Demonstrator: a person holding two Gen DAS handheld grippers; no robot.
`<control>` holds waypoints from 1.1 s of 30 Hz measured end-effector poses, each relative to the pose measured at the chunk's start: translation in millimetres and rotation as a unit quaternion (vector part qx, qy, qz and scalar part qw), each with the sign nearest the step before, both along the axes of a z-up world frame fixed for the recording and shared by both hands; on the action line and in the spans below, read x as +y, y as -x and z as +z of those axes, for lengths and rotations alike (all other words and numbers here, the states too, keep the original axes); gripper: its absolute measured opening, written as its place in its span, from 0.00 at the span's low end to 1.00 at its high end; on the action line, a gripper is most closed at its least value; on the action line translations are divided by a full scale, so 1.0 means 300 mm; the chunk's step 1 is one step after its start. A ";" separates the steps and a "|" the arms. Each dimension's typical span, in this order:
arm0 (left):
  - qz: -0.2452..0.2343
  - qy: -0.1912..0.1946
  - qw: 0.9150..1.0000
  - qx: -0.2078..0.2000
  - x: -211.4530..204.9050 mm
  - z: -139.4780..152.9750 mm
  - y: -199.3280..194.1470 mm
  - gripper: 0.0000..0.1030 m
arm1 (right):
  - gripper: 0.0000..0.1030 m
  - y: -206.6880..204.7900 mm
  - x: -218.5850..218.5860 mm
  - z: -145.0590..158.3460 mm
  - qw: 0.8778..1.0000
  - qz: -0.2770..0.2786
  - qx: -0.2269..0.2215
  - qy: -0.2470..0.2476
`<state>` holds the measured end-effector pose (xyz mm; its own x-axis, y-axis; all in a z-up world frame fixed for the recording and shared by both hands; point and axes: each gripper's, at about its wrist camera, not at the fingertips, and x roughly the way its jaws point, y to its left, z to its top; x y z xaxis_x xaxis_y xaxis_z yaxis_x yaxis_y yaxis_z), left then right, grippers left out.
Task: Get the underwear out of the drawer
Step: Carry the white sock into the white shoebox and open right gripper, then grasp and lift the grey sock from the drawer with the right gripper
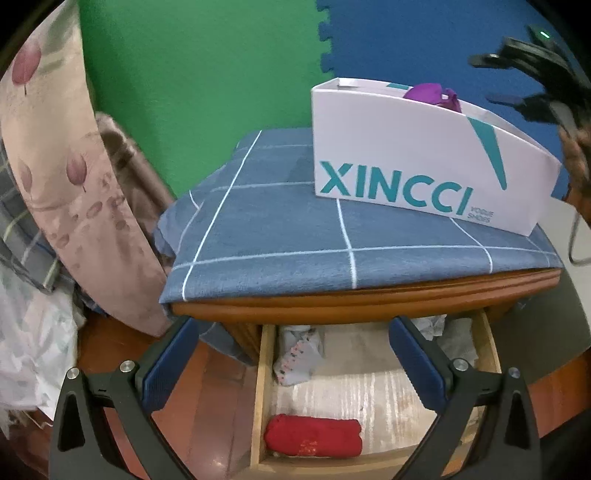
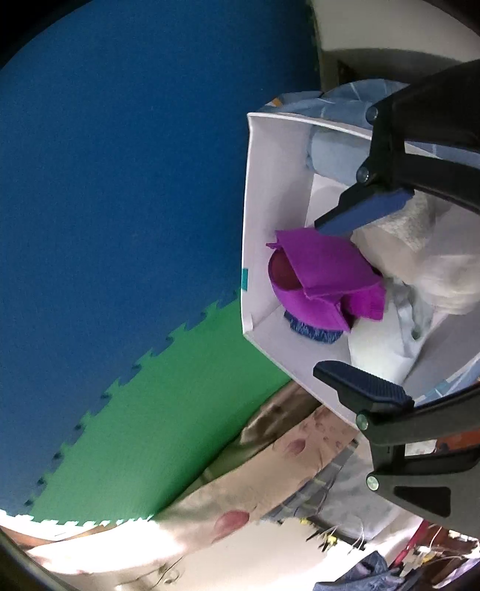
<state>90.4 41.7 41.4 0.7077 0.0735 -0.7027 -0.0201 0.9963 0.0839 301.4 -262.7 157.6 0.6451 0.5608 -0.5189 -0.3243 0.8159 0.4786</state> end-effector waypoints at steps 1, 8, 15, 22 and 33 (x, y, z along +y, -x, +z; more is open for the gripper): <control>-0.003 -0.010 1.000 -0.010 -0.009 0.009 0.010 0.99 | 0.71 0.007 0.000 0.011 1.000 -0.008 0.000 0.005; -0.007 -0.022 1.000 -0.021 -0.004 0.014 0.021 0.99 | 0.71 0.420 0.099 0.045 0.981 0.180 -0.074 0.005; 0.016 0.019 1.000 0.002 0.047 -0.002 0.025 0.99 | 0.66 0.740 0.360 -0.447 0.914 0.273 0.001 0.300; 0.000 -0.019 1.000 0.004 0.016 -0.021 0.049 0.99 | 0.44 0.742 0.561 -0.933 0.772 0.302 -0.012 0.559; -0.001 -0.001 0.999 0.045 0.043 -0.074 0.010 0.99 | 0.71 0.618 0.527 -1.197 0.680 0.266 0.015 0.683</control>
<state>87.4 54.7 19.3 0.6425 0.0743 -0.7627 -0.0107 0.9961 0.0880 116.0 -104.5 -201.6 0.5182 -0.3081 -0.7978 -0.7536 0.2766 -0.5963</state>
